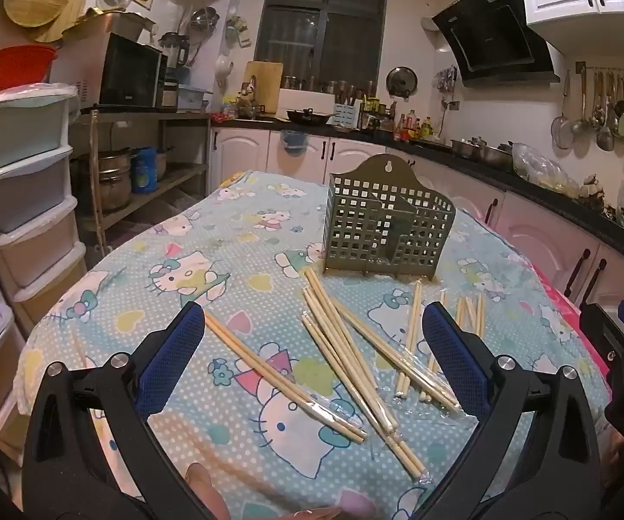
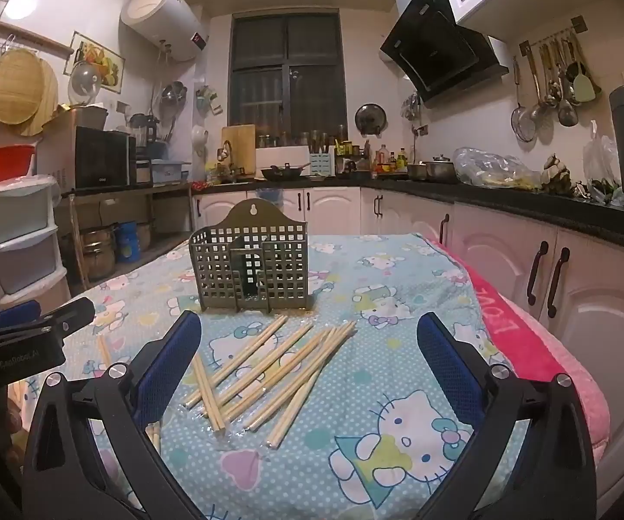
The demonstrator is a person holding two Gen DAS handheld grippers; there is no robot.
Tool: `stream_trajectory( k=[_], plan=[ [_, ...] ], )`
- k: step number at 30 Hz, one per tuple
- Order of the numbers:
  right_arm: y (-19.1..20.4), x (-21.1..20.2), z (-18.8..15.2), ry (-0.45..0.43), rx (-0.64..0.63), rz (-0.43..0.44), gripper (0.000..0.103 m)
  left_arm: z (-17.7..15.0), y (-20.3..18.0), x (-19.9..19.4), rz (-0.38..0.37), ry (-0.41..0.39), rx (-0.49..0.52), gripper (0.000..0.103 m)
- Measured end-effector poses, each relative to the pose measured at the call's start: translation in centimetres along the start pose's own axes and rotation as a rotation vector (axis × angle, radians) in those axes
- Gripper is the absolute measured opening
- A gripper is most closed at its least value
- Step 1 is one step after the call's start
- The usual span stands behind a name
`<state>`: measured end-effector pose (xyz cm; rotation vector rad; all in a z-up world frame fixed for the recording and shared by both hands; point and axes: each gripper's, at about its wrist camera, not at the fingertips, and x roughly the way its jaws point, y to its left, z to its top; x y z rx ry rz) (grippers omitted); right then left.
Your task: Organize utensils
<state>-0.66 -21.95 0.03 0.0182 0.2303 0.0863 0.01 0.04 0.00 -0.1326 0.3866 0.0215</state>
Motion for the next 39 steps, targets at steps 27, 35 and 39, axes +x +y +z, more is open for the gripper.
stream_trajectory(
  k=[27, 35, 39],
  plan=[
    [-0.02, 0.26, -0.26, 0.001, 0.0, -0.003, 0.097, 0.01, -0.02, -0.01, 0.001, -0.006, 0.003, 0.093],
    [0.02, 0.3, -0.22, 0.002, 0.0, -0.004, 0.097, 0.03, -0.05, 0.13, 0.003, -0.005, 0.003, 0.093],
    [0.01, 0.28, -0.18, 0.003, 0.0, -0.003, 0.097, 0.01, -0.03, 0.05, 0.004, -0.009, 0.003, 0.093]
  ],
)
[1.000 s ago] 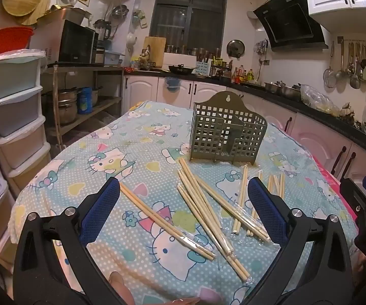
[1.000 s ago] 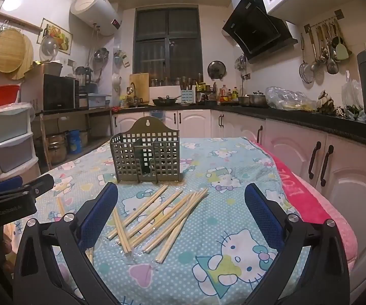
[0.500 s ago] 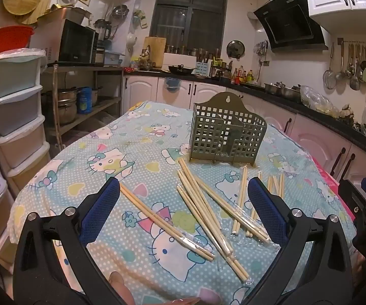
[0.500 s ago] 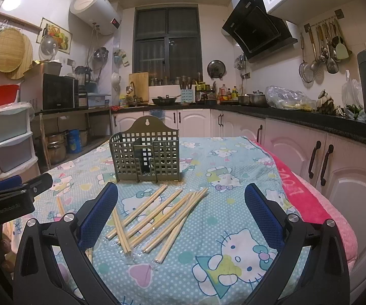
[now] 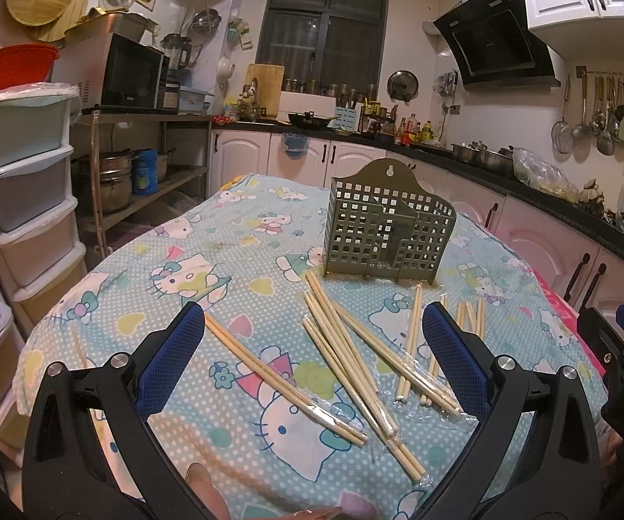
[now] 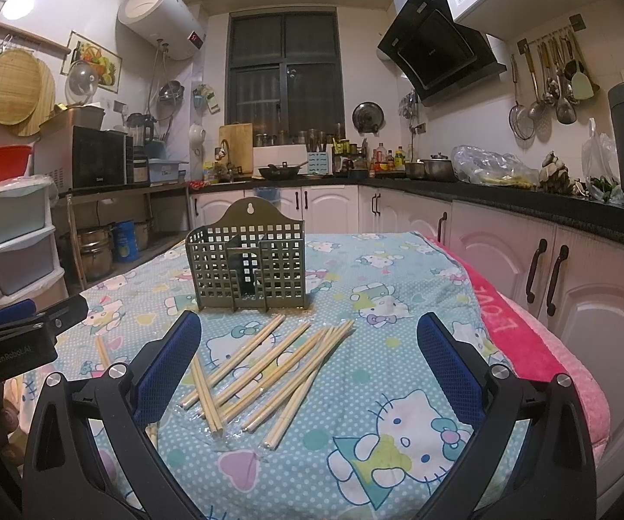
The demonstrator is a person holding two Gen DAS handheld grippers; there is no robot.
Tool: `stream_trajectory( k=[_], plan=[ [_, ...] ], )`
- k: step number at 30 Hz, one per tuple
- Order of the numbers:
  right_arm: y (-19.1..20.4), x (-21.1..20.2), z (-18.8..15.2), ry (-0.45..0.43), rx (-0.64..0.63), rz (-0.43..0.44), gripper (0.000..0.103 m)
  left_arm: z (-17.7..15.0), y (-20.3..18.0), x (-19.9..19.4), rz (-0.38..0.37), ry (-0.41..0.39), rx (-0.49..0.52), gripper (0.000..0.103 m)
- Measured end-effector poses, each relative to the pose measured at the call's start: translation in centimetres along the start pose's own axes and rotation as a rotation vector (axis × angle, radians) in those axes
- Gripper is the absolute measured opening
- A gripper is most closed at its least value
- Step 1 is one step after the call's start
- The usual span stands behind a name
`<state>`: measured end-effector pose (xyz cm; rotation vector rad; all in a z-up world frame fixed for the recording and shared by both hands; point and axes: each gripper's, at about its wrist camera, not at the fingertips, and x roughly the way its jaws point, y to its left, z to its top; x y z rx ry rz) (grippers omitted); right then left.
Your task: Organize utensils
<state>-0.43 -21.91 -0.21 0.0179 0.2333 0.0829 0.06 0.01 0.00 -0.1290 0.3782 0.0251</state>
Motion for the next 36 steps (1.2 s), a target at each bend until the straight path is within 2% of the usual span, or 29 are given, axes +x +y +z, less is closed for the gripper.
stream_trajectory(
  k=[20, 36],
  plan=[
    [0.1, 0.6, -0.5, 0.011, -0.005, 0.01, 0.097, 0.2, 0.6, 0.2, 0.008, 0.009, -0.009, 0.093],
    [1.0, 3.3, 0.7, 0.069, -0.045, 0.088, 0.097, 1.0, 2.8, 2.2, 0.02, 0.062, -0.065, 0.093]
  ],
)
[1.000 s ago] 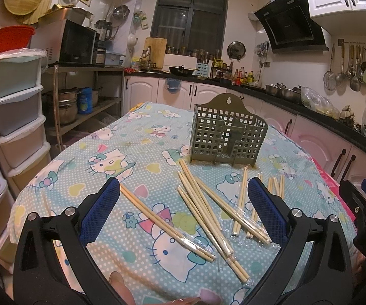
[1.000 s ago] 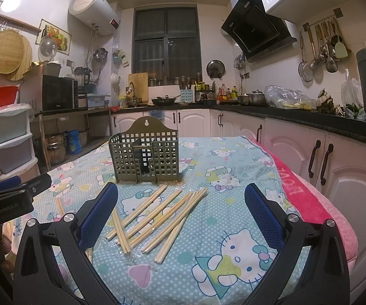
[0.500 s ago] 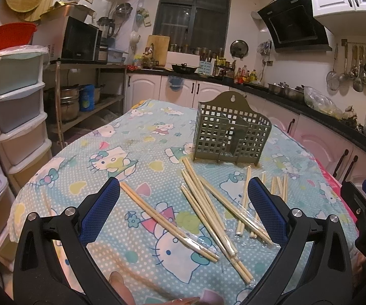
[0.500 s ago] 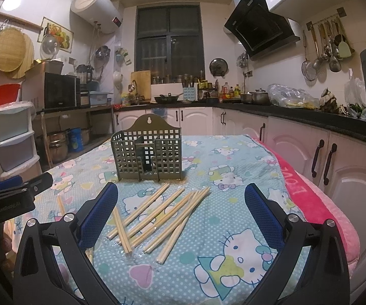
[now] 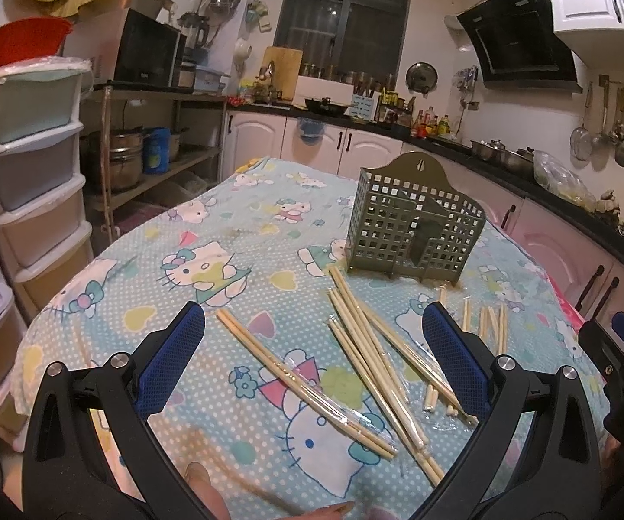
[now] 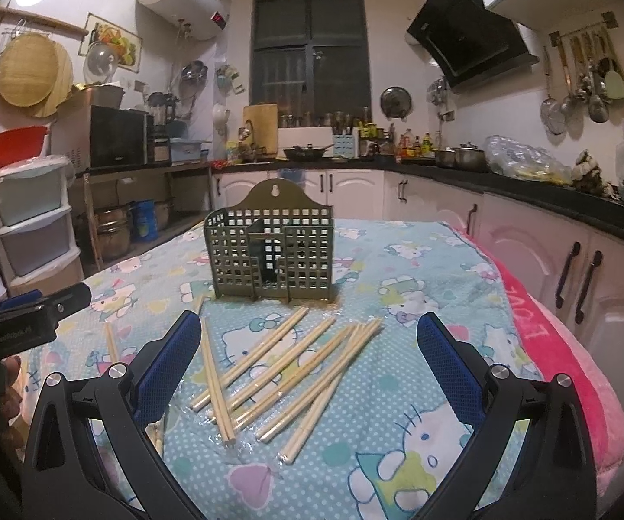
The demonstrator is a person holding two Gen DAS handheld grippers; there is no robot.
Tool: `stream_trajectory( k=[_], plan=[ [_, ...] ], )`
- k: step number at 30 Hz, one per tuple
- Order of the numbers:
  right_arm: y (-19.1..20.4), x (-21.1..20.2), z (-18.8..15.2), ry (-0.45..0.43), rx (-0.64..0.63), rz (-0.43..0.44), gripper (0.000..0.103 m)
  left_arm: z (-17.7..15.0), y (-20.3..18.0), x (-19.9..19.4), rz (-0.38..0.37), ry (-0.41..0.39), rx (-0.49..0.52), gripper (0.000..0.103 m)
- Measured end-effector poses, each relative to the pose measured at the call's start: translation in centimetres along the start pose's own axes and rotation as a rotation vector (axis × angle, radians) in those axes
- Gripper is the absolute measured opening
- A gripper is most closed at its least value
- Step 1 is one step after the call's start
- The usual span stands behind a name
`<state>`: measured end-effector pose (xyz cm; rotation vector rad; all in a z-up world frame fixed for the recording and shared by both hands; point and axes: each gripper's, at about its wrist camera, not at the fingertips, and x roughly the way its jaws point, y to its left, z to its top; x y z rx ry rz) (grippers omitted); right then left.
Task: Organize utensils
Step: 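Lower the open left tool onto a chopstick while the right tool lowers onto another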
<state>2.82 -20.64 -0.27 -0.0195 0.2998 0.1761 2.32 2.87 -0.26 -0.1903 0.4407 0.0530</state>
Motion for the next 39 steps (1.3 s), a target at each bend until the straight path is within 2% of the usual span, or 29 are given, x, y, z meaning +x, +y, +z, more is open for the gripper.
stream_trajectory(
  k=[10, 23, 30, 35, 39],
  plan=[
    [-0.6, 3.2, 1.5, 0.072, 0.0, 0.031, 0.097, 2.4, 0.9, 2.3, -0.029, 0.034, -0.036, 0.093],
    [-4.3, 8.6, 3.0, 0.201, 0.036, -0.028, 0.097, 5.0, -0.7, 7.8, -0.082, 0.149, -0.013, 0.093],
    [-6.3, 11.7, 2.9, 0.29, 0.077, -0.029, 0.097, 5.9, -1.1, 11.8, -0.088, 0.251, 0.031, 0.093],
    [-7.5, 14.0, 2.3, 0.355, 0.116, -0.01, 0.096, 6.0, -0.6, 14.8, -0.17, 0.343, -0.01, 0.093],
    [-8.0, 15.5, 1.9, 0.401, 0.134, -0.009, 0.09, 5.6, -0.5, 17.2, -0.183, 0.397, -0.017, 0.091]
  ],
)
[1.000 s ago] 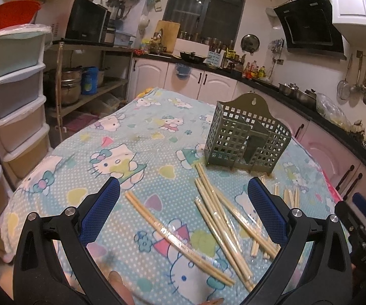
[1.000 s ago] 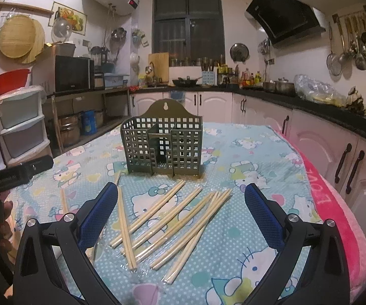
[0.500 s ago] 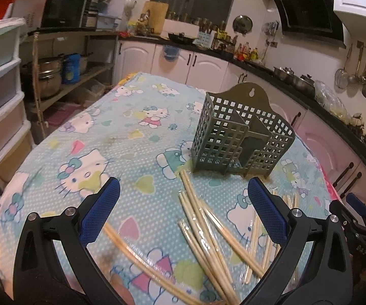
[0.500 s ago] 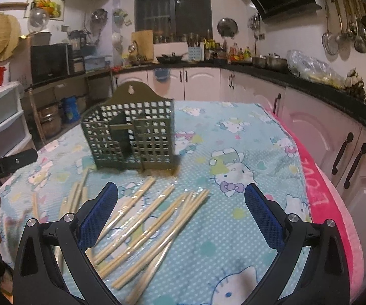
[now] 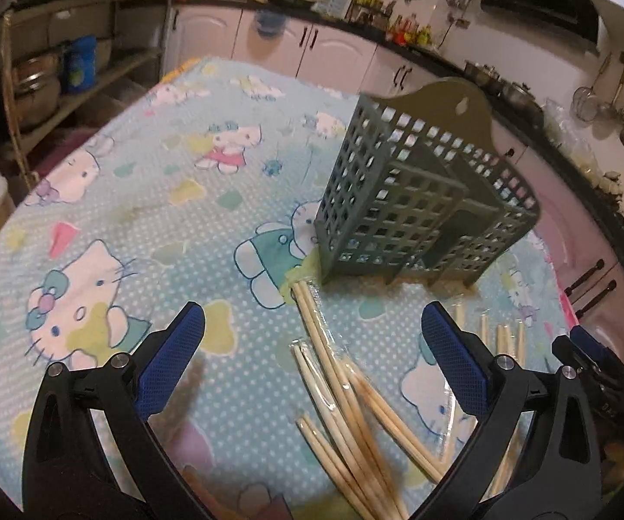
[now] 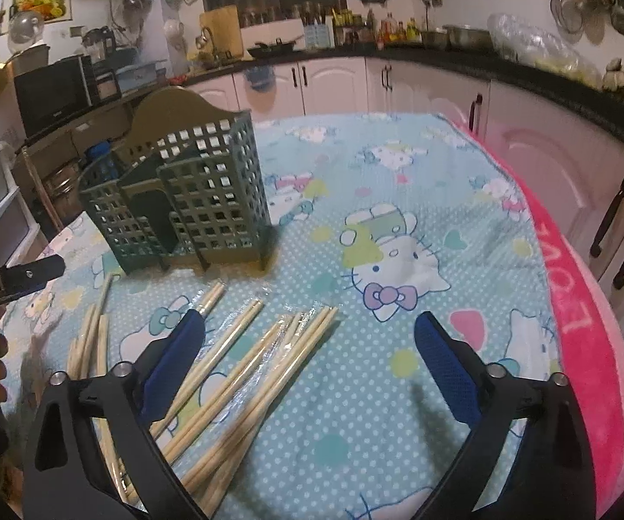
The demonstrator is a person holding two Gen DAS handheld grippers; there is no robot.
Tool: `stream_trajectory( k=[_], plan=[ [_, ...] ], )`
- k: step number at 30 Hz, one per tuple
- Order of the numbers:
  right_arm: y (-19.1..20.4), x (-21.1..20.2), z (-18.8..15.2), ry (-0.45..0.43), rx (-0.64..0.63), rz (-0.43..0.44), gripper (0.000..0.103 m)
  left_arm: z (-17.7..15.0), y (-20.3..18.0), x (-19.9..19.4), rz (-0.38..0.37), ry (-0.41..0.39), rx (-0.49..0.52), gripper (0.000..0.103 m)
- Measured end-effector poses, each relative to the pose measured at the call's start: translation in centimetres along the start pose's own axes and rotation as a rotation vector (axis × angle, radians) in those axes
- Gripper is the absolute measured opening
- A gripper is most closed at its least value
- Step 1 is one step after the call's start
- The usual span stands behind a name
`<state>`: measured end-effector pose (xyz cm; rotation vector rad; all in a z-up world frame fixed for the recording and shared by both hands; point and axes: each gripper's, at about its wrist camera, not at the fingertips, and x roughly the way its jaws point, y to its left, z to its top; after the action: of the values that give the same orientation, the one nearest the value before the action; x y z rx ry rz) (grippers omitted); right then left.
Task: Organize utensils
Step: 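Lower the open left tool onto a chopstick while the right tool lowers onto another, then close the left tool on a chopstick while the right tool closes on one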
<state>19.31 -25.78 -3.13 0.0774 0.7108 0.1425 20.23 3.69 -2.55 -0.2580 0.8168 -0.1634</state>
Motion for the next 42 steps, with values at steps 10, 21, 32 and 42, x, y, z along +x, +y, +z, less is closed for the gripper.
stream_trajectory(
  k=[10, 21, 32, 42],
  plan=[
    [-1.3, 2.6, 0.5, 0.079, 0.034, 0.031, 0.077, 0.6, 0.8, 4.3, -0.092, 0.142, -0.04, 0.061],
    [-2.9, 5.8, 0.6, 0.197, 0.127, 0.098, 0.048, 1.5, 1.3, 6.2, -0.099, 0.181, -0.066, 0.048],
    [-3.9, 6.2, 1.1, 0.193, 0.168, 0.155, 0.016, 2.1, 1.7, 6.8, -0.072, 0.186, -0.08, 0.013],
    [-4.5, 3.2, 2.6, 0.111, 0.185, 0.2, 0.014, 2.8, 0.9, 3.9, -0.077, 0.116, -0.058, 0.011]
  ],
)
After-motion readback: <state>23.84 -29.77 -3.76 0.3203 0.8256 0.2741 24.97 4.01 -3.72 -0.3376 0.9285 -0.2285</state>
